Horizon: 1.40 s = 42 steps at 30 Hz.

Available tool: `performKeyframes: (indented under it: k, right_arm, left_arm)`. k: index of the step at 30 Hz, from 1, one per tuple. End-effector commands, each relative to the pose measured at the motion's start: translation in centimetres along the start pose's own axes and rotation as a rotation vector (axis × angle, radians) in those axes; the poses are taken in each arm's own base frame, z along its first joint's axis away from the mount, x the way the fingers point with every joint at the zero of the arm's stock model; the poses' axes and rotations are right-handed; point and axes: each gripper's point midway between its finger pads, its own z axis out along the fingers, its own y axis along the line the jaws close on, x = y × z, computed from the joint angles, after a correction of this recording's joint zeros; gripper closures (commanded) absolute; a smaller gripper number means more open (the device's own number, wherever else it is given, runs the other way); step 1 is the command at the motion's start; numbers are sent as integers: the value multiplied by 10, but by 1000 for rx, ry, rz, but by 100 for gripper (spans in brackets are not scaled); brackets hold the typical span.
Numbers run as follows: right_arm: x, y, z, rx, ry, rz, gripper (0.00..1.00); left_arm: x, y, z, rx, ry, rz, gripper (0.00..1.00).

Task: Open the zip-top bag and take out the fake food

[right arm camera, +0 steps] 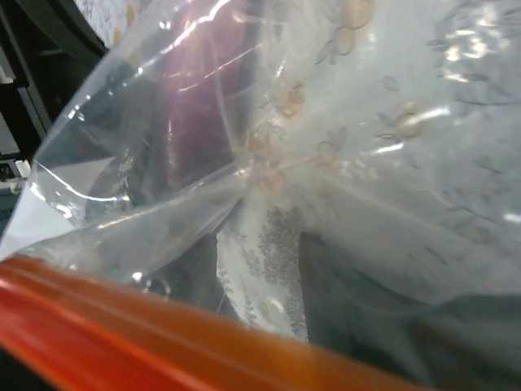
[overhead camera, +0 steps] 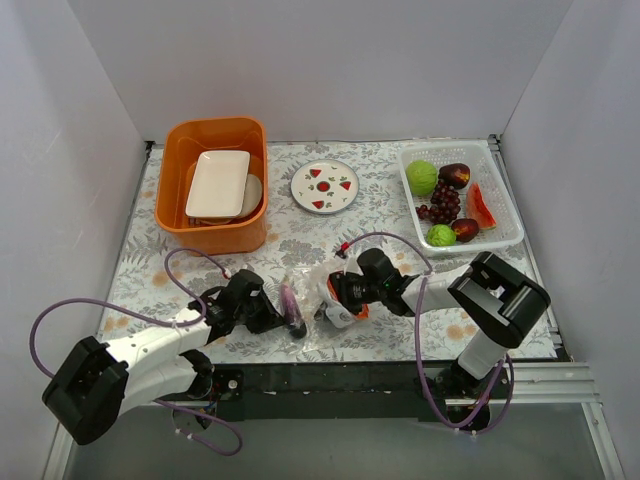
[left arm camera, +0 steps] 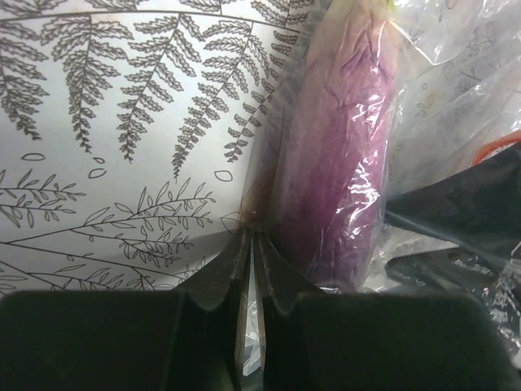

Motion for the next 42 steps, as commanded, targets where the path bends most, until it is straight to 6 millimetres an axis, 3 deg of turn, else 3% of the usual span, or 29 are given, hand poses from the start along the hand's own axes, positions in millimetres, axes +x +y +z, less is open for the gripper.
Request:
performKeyframes:
  k: [1,7,12,14,16,19,21,24,27,30,34,38,42]
  right_arm:
    - [-4,31,16,-103,8,-63,46]
    - [-8,51,28,-137,8,-99,44]
    - [-8,54,29,-155,-12,-104,44]
    - [-7,56,25,-173,-30,-103,44]
    - [-9,57,22,-174,-50,-108,48]
    - [-11,62,19,-197,-69,-120,48]
    - [-13,63,21,-199,-69,-122,48]
    - [-12,58,24,-176,-67,-106,55]
    - [-13,51,24,-140,-73,-92,68]
    - [-16,48,27,-111,-74,-104,74]
    - [-15,41,29,-77,-58,-105,75]
    - [-17,46,31,-87,-62,-117,74]
    - [-18,49,40,-77,-46,-135,72]
  left_arm:
    - [-2,-3,2,12,-3,33,94]
    - [-1,-9,3,25,11,48,96]
    - [-1,-6,1,2,13,62,98]
    - [-12,-9,-6,-10,-39,82,97]
    - [-18,-1,-14,-62,-66,97,94]
    - [-26,-7,-27,-61,-100,119,81]
    - [-26,-13,-34,-46,-97,113,67]
    - [-29,-20,-45,-30,-110,88,63]
    - [-31,-32,-57,14,-122,81,63]
    - [-27,-36,-57,22,-88,78,64]
    - [-22,-19,-47,-47,-68,65,71]
    - [-25,-7,-37,-81,-102,39,83]
    - [-22,0,-26,-83,-98,24,88]
